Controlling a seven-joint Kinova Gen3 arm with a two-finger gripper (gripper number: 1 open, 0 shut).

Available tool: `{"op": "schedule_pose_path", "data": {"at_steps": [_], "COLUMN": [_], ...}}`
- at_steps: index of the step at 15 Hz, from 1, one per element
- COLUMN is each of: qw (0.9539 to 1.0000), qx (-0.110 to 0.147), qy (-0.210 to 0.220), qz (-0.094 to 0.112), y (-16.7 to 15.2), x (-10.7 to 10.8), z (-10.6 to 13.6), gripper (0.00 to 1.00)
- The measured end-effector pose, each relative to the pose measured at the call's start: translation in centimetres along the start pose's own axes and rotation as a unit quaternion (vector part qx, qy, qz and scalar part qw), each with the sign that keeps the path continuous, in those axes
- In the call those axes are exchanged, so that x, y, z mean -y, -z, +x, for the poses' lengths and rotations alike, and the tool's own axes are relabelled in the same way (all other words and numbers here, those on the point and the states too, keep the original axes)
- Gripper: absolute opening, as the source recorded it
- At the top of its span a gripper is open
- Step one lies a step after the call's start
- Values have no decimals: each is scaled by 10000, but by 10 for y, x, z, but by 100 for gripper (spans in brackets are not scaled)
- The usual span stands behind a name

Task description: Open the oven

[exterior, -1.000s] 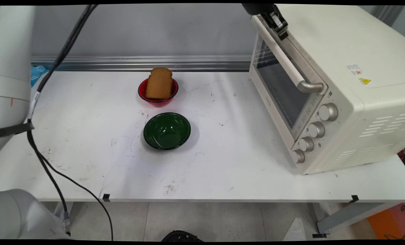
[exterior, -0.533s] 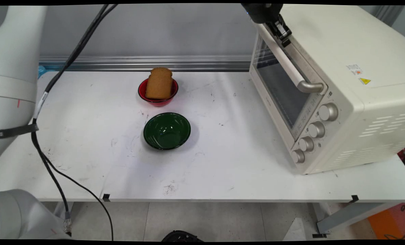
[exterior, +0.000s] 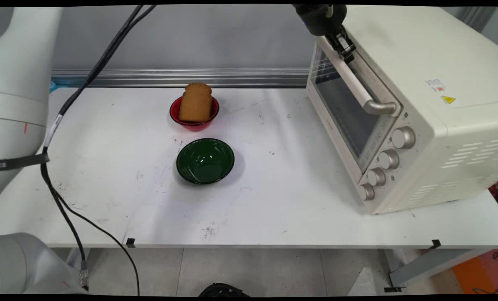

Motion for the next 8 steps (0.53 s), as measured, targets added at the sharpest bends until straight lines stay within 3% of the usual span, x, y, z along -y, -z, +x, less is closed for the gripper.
{"op": "schedule_pose_path", "data": {"at_steps": [8], "qw": [9999], "qx": [143], "qy": [-4], "qz": [-18], "y": [2], "x": [0], "z": [-10], "gripper": [0]}}
